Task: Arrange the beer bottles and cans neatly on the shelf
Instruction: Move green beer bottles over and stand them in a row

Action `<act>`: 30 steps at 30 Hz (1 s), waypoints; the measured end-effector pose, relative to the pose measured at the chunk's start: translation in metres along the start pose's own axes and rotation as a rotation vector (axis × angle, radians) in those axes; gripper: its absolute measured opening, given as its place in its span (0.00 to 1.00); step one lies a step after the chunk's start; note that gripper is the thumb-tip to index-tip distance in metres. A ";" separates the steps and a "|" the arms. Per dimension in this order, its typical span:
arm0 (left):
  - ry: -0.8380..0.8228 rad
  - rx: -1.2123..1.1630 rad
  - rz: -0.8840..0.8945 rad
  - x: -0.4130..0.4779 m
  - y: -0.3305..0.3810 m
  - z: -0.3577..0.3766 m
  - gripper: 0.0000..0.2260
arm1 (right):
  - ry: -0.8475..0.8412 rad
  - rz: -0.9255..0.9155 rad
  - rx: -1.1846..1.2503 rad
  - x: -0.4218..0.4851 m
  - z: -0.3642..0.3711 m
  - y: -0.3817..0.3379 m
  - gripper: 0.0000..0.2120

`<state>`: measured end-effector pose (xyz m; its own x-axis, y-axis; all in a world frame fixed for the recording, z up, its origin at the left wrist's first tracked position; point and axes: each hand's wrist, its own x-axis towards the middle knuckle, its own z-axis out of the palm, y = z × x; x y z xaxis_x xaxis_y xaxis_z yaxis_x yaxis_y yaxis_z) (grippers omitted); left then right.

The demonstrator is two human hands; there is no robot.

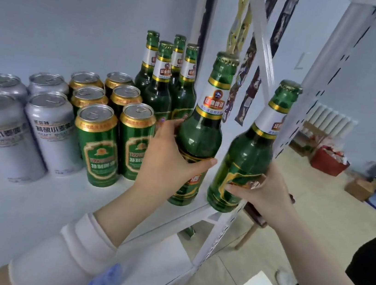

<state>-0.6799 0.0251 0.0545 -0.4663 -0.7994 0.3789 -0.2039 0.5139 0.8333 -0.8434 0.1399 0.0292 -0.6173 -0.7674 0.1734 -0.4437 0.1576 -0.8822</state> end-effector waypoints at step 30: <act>0.169 0.338 -0.121 0.064 0.044 0.021 0.34 | -0.441 -0.107 0.226 0.112 0.022 0.060 0.37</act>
<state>-0.7370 0.0032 0.1072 -0.2793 -0.8858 0.3707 -0.5337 0.4642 0.7069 -0.9245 0.0500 -0.0139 -0.2215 -0.9690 0.1098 -0.3077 -0.0374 -0.9507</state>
